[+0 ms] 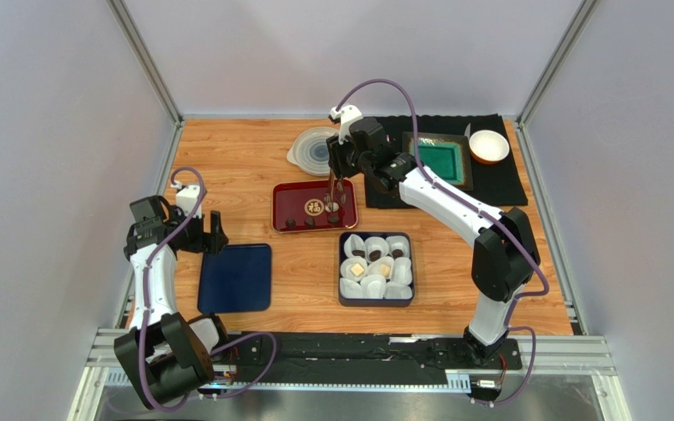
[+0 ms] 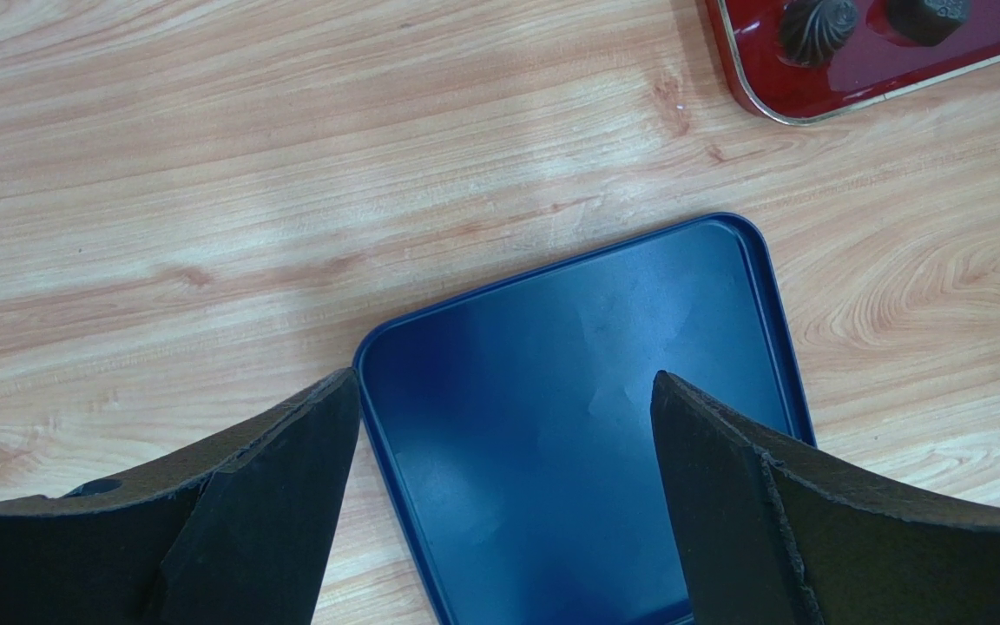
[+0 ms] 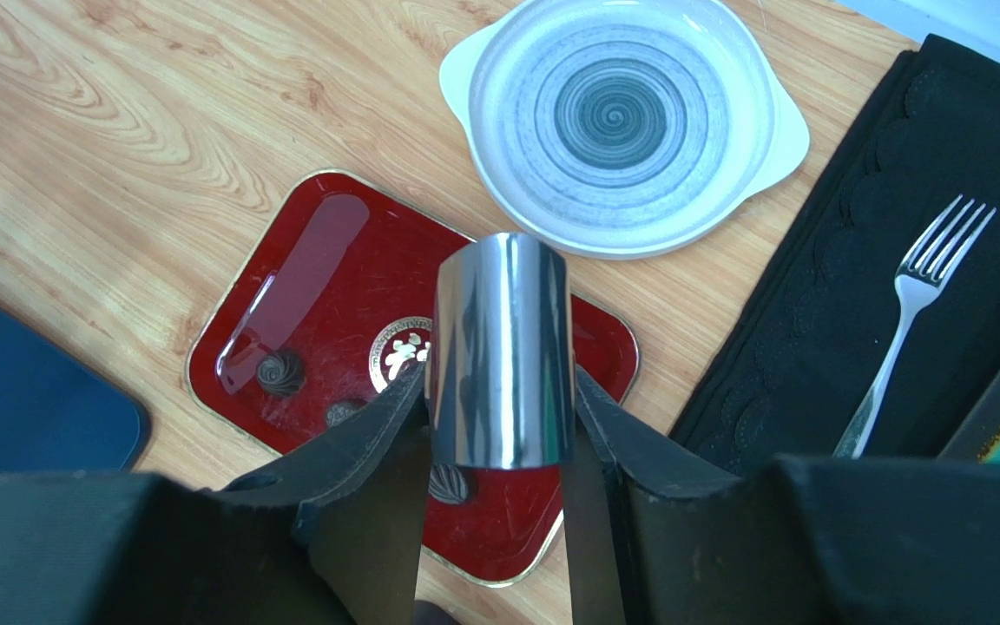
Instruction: Pack the chocolate
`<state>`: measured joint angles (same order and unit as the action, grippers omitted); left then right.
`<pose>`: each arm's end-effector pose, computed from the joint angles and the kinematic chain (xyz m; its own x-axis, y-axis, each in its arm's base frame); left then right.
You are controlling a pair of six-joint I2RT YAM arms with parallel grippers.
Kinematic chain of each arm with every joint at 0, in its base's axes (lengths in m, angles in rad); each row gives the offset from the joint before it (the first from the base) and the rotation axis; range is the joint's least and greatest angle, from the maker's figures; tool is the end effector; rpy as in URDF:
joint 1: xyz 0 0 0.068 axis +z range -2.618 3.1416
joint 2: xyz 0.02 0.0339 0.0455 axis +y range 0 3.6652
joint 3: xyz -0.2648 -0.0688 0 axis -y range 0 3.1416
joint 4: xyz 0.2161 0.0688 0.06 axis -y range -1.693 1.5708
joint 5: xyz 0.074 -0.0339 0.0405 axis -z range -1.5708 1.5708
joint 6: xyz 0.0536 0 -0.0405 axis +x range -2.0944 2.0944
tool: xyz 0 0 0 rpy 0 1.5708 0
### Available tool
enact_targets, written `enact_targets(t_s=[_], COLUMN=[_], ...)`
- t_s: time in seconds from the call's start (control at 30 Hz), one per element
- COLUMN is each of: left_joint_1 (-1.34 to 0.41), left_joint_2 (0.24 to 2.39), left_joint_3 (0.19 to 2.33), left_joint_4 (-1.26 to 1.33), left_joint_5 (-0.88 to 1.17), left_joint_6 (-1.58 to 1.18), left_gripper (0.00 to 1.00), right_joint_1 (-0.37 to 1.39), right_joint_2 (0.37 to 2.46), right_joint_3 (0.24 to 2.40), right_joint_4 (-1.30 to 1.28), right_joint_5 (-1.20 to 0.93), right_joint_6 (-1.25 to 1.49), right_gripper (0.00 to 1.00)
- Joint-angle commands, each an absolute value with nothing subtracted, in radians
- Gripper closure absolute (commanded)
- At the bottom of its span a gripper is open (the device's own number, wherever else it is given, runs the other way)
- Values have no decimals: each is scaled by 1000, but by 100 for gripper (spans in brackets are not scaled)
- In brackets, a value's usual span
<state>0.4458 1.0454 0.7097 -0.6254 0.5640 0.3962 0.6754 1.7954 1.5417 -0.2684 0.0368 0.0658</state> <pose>0.1741 0.0515 0.2302 -0.7164 0.0191 -0.6974 0.2041 0.9616 -0.1833 0.3242 0.2572 0.3119 -0.4278 -0.2585 -0.8661 -0.5730 0.8186 0.0387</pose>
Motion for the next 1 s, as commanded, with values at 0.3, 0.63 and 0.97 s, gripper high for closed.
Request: enact_targets(t_s=[0.3, 0.63, 0.97], left_joint_1=[457, 457, 457], left_joint_2=[1045, 1043, 1045], left_joint_3=[732, 729, 727], left_joint_4=[-624, -626, -620], left_joint_5=[575, 575, 575], left_joint_6=[414, 416, 417], left_gripper=[10, 10, 10], right_joint_1=[673, 672, 670], right_joint_2=[1767, 1801, 1822], right_joint_3=[1569, 1585, 1575], right_joint_4=[-252, -249, -255], right_joint_5=[17, -18, -8], right_joint_6=[67, 86, 80], right_gripper=[59, 59, 59])
